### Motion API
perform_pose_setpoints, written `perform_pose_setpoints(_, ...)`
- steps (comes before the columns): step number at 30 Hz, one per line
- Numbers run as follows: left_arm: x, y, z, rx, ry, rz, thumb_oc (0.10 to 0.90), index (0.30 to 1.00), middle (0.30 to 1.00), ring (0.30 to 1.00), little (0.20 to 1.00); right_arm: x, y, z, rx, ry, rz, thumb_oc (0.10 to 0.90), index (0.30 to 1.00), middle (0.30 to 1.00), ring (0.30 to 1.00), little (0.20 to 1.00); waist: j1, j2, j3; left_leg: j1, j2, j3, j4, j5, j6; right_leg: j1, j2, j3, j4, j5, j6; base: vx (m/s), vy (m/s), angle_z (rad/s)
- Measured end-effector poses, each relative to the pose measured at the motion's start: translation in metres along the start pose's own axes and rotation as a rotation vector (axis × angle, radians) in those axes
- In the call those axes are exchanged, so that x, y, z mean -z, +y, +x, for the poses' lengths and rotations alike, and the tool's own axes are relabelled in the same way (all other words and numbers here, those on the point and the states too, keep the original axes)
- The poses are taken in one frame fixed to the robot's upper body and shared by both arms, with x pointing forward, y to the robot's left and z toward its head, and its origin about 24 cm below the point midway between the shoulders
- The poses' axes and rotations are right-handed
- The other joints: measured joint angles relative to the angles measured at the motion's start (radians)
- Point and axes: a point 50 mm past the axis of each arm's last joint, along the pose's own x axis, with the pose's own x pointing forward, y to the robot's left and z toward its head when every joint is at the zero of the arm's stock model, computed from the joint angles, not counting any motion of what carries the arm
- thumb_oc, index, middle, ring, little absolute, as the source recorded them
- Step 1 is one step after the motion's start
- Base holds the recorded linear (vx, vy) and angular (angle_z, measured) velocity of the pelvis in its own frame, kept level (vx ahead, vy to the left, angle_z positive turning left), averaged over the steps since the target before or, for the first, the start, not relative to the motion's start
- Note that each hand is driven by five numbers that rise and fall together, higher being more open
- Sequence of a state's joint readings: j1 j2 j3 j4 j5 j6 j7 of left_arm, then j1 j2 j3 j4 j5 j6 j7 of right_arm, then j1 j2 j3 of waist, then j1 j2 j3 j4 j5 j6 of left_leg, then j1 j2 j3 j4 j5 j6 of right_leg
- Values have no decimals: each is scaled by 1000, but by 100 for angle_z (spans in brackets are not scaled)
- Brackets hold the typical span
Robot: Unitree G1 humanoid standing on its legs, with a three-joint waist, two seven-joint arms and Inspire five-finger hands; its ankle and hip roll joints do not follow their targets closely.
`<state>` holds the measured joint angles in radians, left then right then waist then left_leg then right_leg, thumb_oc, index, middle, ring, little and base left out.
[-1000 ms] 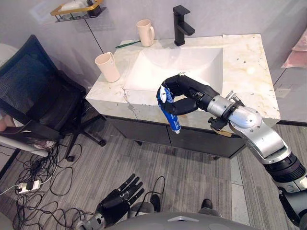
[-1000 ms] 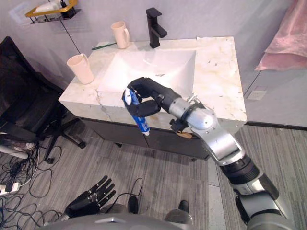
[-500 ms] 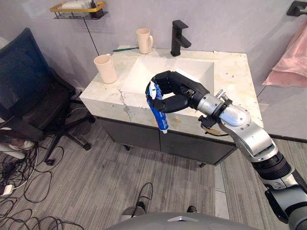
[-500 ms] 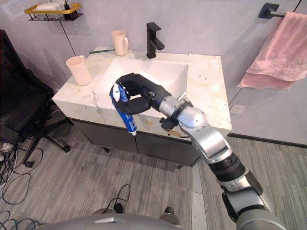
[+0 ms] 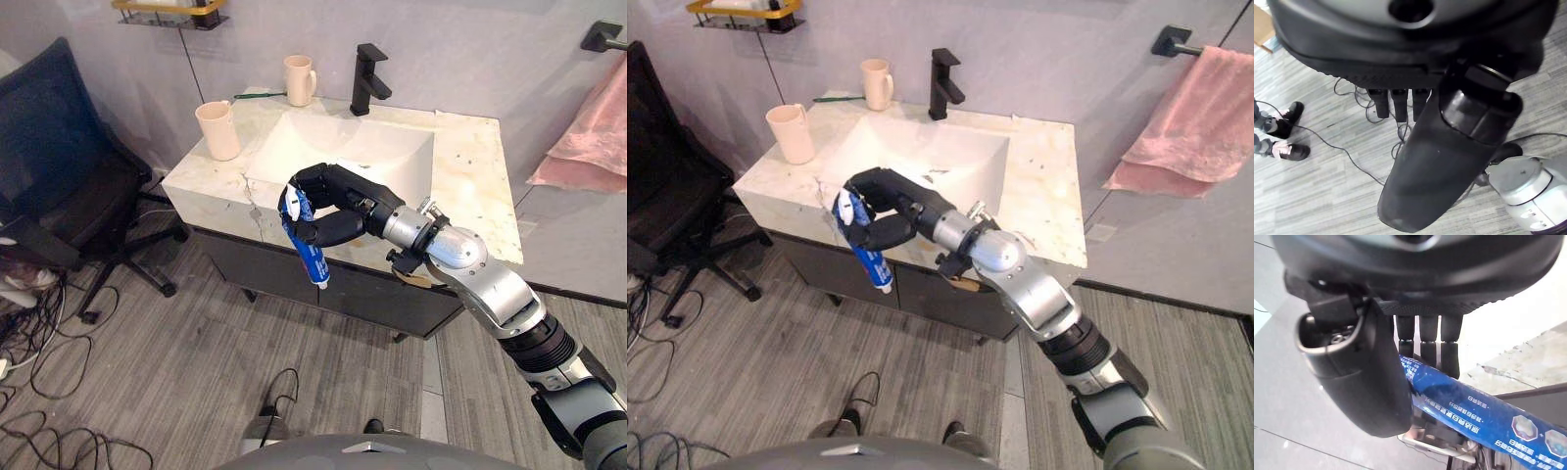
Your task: Organize the bathroom.
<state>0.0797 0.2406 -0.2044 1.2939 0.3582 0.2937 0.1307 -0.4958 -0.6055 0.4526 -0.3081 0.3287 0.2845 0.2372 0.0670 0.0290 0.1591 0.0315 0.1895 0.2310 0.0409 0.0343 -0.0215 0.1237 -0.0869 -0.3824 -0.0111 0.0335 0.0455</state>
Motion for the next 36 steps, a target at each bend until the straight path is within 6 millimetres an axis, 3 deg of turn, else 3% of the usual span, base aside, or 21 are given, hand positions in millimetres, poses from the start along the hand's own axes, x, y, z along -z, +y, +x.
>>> perform_pose_setpoints(1, -10, 6, 0, 0, -13, -67, 800, 900, 900, 900, 900, 1, -3, -2, 11, 13, -14, 400, 300, 300, 300, 300, 2, -7, 1, -25, 9, 46, 41, -7, 10, 0, -19, -37, -7, -6, 1, 13, 27, 102)
perform_pose_setpoints(2, -16, 6, -1, 31, -19, -182, 800, 900, 900, 900, 900, 4, -6, -3, 27, 29, -25, 400, 300, 300, 300, 300, 13, -33, 16, -53, -43, 109, 138, -30, -9, 0, -68, -62, 19, -20, 19, 43, 44, 88)
perform_pose_setpoints(4, -6, -5, -1, 72, 21, -190, 800, 900, 900, 900, 900, 5, -8, -5, 43, 30, -21, 400, 300, 300, 300, 300, 2, -17, 8, -36, -96, 207, 119, -69, 18, -2, -86, -100, 62, -42, 38, 77, 85, 69)
perform_pose_setpoints(7, 20, -2, 2, 87, 91, -188, 800, 900, 900, 900, 900, 7, -3, 2, 63, 10, 32, 400, 300, 300, 300, 300, 25, -47, 6, -2, -143, 198, 73, -58, 19, -26, -129, -101, 140, -76, 48, 47, 153, 22)
perform_pose_setpoints(8, 22, 1, 3, 82, 98, -195, 800, 900, 900, 900, 900, 4, -1, 6, 62, -19, 45, 400, 300, 300, 300, 300, 35, -46, 7, -2, -155, 196, 75, -68, 30, -47, -151, -91, 192, -77, 51, -1, 113, 4)
perform_pose_setpoints(10, 23, 0, 3, 105, 117, -225, 800, 900, 900, 900, 900, 3, 1, 12, 80, -55, 68, 400, 300, 300, 300, 300, 28, -11, 23, -5, -153, 184, 71, -73, 53, -182, -211, -41, 460, -65, 40, 44, -64, 25)
perform_pose_setpoints(11, 25, 8, 4, 84, 121, -226, 800, 900, 900, 900, 900, 4, 2, 11, 75, -48, 63, 400, 300, 300, 300, 300, 18, -14, 25, 4, -177, 160, 54, -71, 69, -260, -235, 81, 600, -77, 81, 79, -198, 51)
perform_pose_setpoints(12, 26, 12, 4, 68, 121, -228, 800, 900, 900, 900, 900, 4, 3, 11, 74, -48, 68, 400, 300, 300, 300, 300, 3, -12, 32, 7, -181, 145, 48, -69, 70, -272, -208, 151, 579, -113, 85, 59, -257, 57)
perform_pose_setpoints(14, 19, 26, 5, 26, 106, -230, 800, 900, 900, 900, 900, 2, 2, 10, 76, -59, 60, 400, 300, 300, 300, 300, -24, -20, 54, 3, -194, 110, 46, -67, 72, -286, -144, 239, 375, -131, 104, -1, -186, 52)
perform_pose_setpoints(15, 15, 35, 5, 8, 97, -237, 800, 900, 900, 900, 900, 1, 2, 10, 86, -70, 57, 400, 300, 300, 300, 300, -38, -35, 70, -12, -202, 87, 66, -74, 77, -330, -113, 325, 367, -129, 105, -24, -174, 101)
perform_pose_setpoints(16, 5, 49, 5, -23, 68, -245, 800, 900, 900, 900, 900, 1, 0, 9, 97, -67, 49, 400, 300, 300, 300, 300, -80, -56, 94, -35, -208, 45, 105, -77, 81, -371, -90, 386, 410, -123, 98, -18, -201, 120)
perform_pose_setpoints(19, -7, 59, 4, -48, 16, -283, 800, 900, 900, 900, 900, 8, -7, 4, 104, -27, 19, 400, 300, 300, 300, 300, -76, -52, 112, -47, -199, 20, 110, -81, 79, -387, -55, 287, 378, -119, 42, 3, -140, 57)
perform_pose_setpoints(22, -8, 58, 4, -32, 12, -303, 800, 900, 900, 900, 900, 5, -15, -1, 122, -40, -20, 400, 300, 300, 300, 300, -56, -56, 110, -47, -201, 13, 95, -73, 64, -331, -34, 273, 319, -116, 43, 3, -29, -4)
perform_pose_setpoints(23, -12, 50, 3, -5, 9, -312, 800, 900, 900, 900, 900, -1, -23, 0, 157, -65, -37, 400, 300, 300, 300, 300, -54, -48, 107, -52, -199, 15, 87, -68, 42, -273, -23, 263, 187, -13, 15, 40, -28, -12)
perform_pose_setpoints(24, -12, 41, 3, 16, 17, -295, 800, 900, 900, 900, 900, -1, -27, 0, 176, -68, -41, 400, 300, 300, 300, 300, -57, -30, 104, -55, -194, 9, 77, -66, 33, -262, -13, 258, 160, 5, 7, 66, -42, -9)
perform_pose_setpoints(26, -17, 31, 1, 40, 7, -286, 800, 900, 900, 900, 900, -1, -30, -2, 207, -64, -47, 400, 300, 300, 300, 300, -70, -8, 100, -50, -184, -1, 63, -60, 24, -243, 2, 246, 122, 25, 0, 75, -36, 4)
perform_pose_setpoints(36, -26, 22, 0, 45, -39, -287, 800, 900, 900, 900, 900, -3, -42, -8, 282, -64, -63, 400, 300, 300, 300, 300, -72, -14, 94, -2, -170, -15, 42, -63, 6, -185, 20, 227, 97, 16, -10, 47, -25, 4)
